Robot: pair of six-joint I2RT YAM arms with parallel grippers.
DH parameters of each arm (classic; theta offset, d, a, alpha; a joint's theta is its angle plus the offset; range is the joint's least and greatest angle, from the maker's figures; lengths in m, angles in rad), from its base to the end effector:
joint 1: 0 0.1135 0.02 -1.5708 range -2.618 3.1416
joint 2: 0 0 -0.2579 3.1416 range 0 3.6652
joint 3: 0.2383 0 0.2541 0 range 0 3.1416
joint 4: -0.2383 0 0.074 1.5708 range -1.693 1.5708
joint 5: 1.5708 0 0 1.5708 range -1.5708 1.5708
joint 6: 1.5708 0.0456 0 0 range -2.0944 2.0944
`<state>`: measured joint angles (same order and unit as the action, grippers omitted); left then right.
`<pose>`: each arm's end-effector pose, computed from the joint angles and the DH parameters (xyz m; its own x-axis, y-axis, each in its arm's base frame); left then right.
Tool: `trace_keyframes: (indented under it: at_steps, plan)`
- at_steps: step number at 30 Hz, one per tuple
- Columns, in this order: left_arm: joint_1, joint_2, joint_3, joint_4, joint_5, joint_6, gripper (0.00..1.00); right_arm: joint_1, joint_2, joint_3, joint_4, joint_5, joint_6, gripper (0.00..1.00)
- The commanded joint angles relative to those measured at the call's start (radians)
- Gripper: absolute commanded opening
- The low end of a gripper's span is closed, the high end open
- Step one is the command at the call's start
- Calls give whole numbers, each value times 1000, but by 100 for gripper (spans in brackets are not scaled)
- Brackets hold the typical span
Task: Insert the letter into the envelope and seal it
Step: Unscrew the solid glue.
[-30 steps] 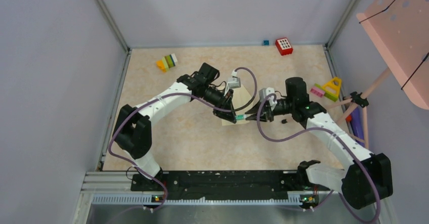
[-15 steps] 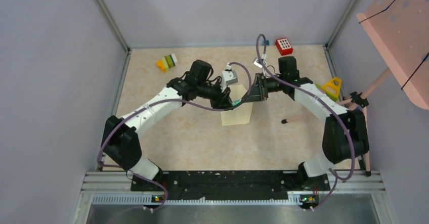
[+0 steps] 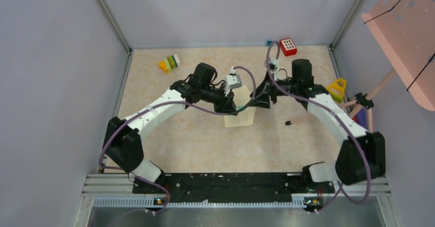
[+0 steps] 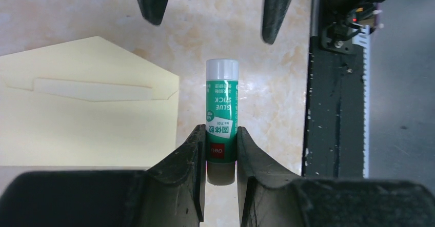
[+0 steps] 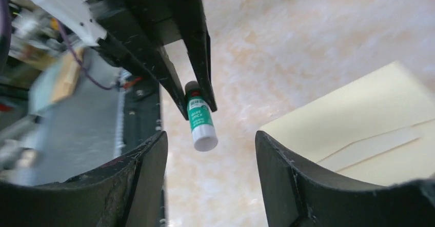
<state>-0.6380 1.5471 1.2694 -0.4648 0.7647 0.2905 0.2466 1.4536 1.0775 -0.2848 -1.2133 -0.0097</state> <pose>0.2596 -0.2318 0.2890 -0.2799 0.4648 -0.8400 0.9599 0.1489 -0.2374 0.2927 0.1177 0.2795 -0.5874 -0.1514 -0.7950 -0.8083 0.1574 0.5673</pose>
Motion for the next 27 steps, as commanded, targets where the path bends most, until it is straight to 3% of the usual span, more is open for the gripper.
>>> trace_keyframes:
  at_steps: [1,5,11,27]
  plan:
    - [-2,17,15,-12,197,-10,13,-8,-257,-193,313,87,-266,63]
    - [-3,59,19,-10,290,-40,13,-5,-425,-417,547,1,-446,65]
    - [-4,99,28,-15,372,-61,13,10,-424,-400,226,-100,-833,64]
    - [-19,157,69,-93,411,-21,13,94,-416,-419,112,-74,-1001,46]
